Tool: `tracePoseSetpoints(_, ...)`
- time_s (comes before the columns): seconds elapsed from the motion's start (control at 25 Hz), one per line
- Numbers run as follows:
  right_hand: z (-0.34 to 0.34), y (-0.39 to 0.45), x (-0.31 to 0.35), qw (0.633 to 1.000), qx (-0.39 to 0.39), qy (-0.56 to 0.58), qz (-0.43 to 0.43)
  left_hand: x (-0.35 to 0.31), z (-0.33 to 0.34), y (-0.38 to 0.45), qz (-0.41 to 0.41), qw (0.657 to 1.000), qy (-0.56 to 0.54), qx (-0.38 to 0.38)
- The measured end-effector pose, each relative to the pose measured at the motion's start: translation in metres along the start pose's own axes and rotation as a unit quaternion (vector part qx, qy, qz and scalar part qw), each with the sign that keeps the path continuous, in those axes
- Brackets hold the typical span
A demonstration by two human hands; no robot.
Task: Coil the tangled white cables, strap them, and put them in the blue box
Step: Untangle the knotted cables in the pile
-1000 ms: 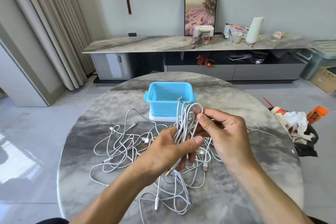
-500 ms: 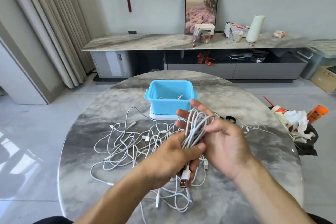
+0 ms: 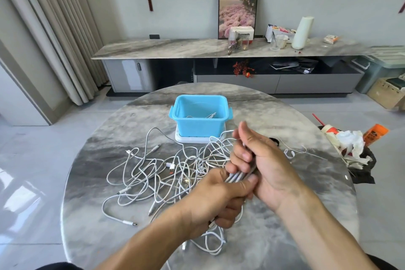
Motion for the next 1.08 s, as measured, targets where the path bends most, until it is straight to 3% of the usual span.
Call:
tracePoseSetpoints(0.2,-0.004,0.002,0.012,0.997,-0.074,-0.016,0.024,-0.001,0.009,-0.001,0.013,0.995,-0.066,0.067)
tracePoseSetpoints(0.36,-0.004,0.001,0.015,0.998,-0.028,0.038,0.046,0.007,0.006,0.001,0.031,0.976,-0.148,0.154)
tracePoseSetpoints(0.56,0.004,-0.01,0.018,0.992,0.102,0.041,0.066,0.005,0.001,-0.002,0.003,0.958,-0.153,0.242)
tracePoseSetpoints(0.8,0.0,-0.012,0.012,0.993,0.051,0.024,0.106,0.014,0.002,-0.002,-0.053,0.949,-0.155,0.268)
tracePoseSetpoints(0.92,-0.009,0.0,0.021,0.997,-0.012,0.024,0.077,0.011,0.012,0.004,-0.063,0.955,-0.207,0.203)
tracePoseSetpoints(1.0,-0.017,0.009,0.022,0.996,-0.081,0.023,0.04,0.014,0.019,0.013,-0.057,0.986,-0.147,0.051)
tracePoseSetpoints(1.08,-0.024,0.016,0.017,0.99,-0.135,0.026,0.009,0.017,0.022,0.018,-0.033,0.996,-0.039,-0.075)
Point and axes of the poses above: each hand's wrist, its own y-axis towards the middle knuckle, its own z-axis out of the palm, x = y × z, the point moved 2 cm from there along y, towards the middle knuckle, and after that the axes turned 12 degrees about y, right-handed, at the moved point
